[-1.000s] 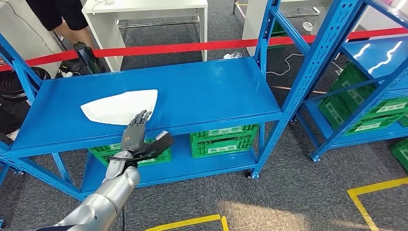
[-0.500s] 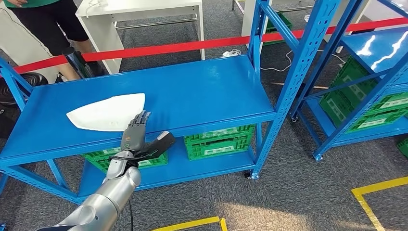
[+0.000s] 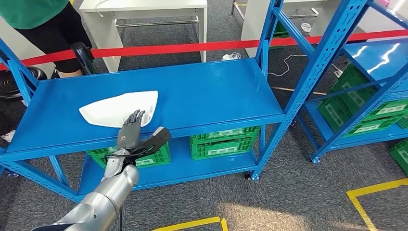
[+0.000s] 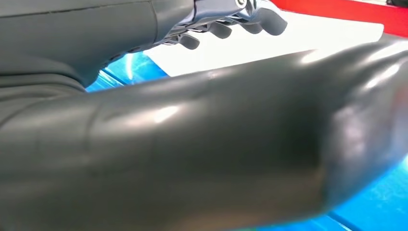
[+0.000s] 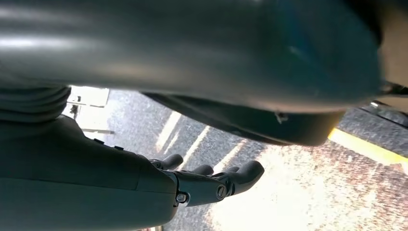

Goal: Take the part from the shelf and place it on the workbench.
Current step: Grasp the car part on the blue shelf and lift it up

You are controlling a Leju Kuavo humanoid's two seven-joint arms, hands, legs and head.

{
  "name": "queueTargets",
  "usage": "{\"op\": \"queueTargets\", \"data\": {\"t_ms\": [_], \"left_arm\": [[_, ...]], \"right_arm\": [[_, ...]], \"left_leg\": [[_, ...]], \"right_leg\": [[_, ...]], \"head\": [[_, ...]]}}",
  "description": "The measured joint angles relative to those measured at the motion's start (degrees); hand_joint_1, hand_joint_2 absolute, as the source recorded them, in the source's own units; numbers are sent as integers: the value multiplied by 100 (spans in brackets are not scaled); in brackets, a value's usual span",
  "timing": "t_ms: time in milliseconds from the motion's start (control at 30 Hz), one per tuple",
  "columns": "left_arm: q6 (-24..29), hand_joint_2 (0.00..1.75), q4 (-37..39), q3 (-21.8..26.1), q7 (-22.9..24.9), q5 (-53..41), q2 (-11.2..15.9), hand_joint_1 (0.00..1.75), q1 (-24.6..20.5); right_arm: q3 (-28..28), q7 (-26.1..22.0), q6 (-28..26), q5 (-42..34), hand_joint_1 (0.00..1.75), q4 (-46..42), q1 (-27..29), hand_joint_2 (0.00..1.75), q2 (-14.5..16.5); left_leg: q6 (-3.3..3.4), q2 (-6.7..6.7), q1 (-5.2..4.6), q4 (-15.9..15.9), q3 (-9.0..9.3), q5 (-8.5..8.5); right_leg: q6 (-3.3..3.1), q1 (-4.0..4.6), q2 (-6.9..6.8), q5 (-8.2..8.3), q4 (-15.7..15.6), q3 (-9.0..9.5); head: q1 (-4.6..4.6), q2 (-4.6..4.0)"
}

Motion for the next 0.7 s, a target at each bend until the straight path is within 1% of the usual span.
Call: {"op": "queueTargets", "data": {"t_ms": [33, 67, 100, 133, 167, 200, 233, 267, 333, 367, 400, 467, 500, 533, 567, 600, 633, 667, 700], "left_arm": [[1, 0, 4, 0, 13, -4, 2, 0, 1], [3, 0, 7, 0, 21, -11, 3, 0, 0], [7, 0, 7, 0, 25, -20, 4, 0, -1], [12, 0, 6, 0, 27, -30, 4, 0, -3], [15, 0, 5, 0, 33, -39, 7, 0, -6], [17, 0, 5, 0, 43, -47, 9, 0, -7], [24, 0, 6, 0, 56, -68, 11, 0, -7], [35, 0, 7, -1, 89, -108, 13, 0, -8], [58, 0, 3, -2, 194, -202, 14, 0, -9], [63, 0, 1, -2, 238, -231, 15, 0, -14], [63, 0, -1, -2, 253, -238, 17, 0, -17], [66, 87, 4, -2, 248, -239, 26, 0, -5], [68, 131, 10, -2, 261, -252, 32, 0, 10], [74, 175, 16, -2, 291, -274, 41, 0, 25], [89, 175, 20, -3, 320, -303, 48, 0, 35], [109, 175, 20, -7, 344, -333, 53, 0, 38], [134, 175, 19, -14, 368, -364, 56, 0, 35], [156, 175, 17, -25, 389, -394, 56, 0, 28], [168, 175, 17, -38, 412, -419, 56, 0, 22]], "right_arm": [[0, -120, -1, -1, 0, 0, 0, 0, 0], [0, -233, 0, -2, 0, 0, 1, 0, 0], [0, -306, 1, -2, 0, 0, 2, 0, 0], [0, -327, 1, -3, 0, 0, 2, 0, 0], [0, -321, 1, -4, 0, 0, 0, 0, 0], [0, -312, 2, -5, 0, 0, -1, 0, 0], [0, -301, 2, -6, 0, 0, -1, 0, 0], [0, -282, 3, -7, 0, 0, 2, 0, 0], [0, -173, 3, -7, 0, 0, 6, 0, 4], [0, -86, 3, -7, 0, 0, 3, 0, 6], [0, 1, 4, -7, 0, 0, -1, 0, 9], [0, 104, 5, -7, 0, 0, -1, 0, 10], [0, 116, 6, -7, 0, 0, 2, 0, 11], [0, 116, 6, -7, 0, 0, 4, 0, 11], [0, 115, 5, -5, 0, 0, 5, 0, 13], [0, 115, 5, -4, 0, 0, 4, 0, 14], [0, 114, 5, -2, 0, 0, 4, 0, 16], [0, 114, 5, 2, 0, 0, 0, 0, 18], [0, 113, 5, 7, 0, 0, -4, 0, 19]], "left_leg": [[7, 2, -11, 11, -1, -6], [11, 0, -18, 22, 0, -13], [10, -4, -21, 36, 4, -22], [2, -9, -24, 52, 1, -34], [-16, -15, -35, 73, -9, -48], [-40, -19, -44, 85, -22, -54], [-69, -21, -53, 88, -34, -54], [-101, -22, -59, 81, -38, -49], [-169, -20, -56, 84, -38, -71], [-204, -18, -53, 180, -78, -144], [-239, -14, -46, 398, -177, -275], [-299, -8, -23, 1110, -518, -609], [-320, -6, -9, 1432, -680, -713], [-333, -5, 3, 1589, -767, -716], [-338, -4, 13, 1532, -752, -610], [-338, -3, 22, 1258, -628, -418], [-335, -3, 30, 857, -445, -214], [-323, -6, 23, 473, -258, -72], [-295, -9, 16, 198, -123, 7]], "right_leg": [[-10, 10, 0, 20, 96, -39], [-28, 19, 0, 140, -33, 33], [-52, 28, -1, 327, -364, 203], [-84, 38, -6, 475, -762, 407], [-113, 54, -8, 576, -1101, 577], [-138, 67, -8, 618, -1325, 684], [-162, 78, -6, 606, -1417, 723], [-183, 88, 1, 613, -1436, 723], [-243, 68, 5, 635, -1471, 740], [-273, 53, 3, 644, -1492, 754], [-297, 36, -1, 650, -1508, 767], [-322, 26, -8, 645, -1513, 771], [-326, 25, -10, 643, -1513, 771], [-327, 24, -9, 641, -1513, 773], [-325, 21, -6, 639, -1512, 776], [-317, 16, -4, 636, -1510, 784], [-301, 11, -2, 632, -1509, 793], [-273, 15, 0, 626, -1503, 796], [-237, 21, 2, 627, -1503, 794]], "head": [[0, 0], [0, 0], [0, 0], [-1, 0], [-2, 0], [-4, 0], [-6, 0], [-6, 0], [-8, 0], [-21, 0], [-34, 0], [-57, 0], [-56, 0], [-56, 0], [-56, 0], [-55, 0], [-56, 0], [-56, 0], [-52, 0]]}}
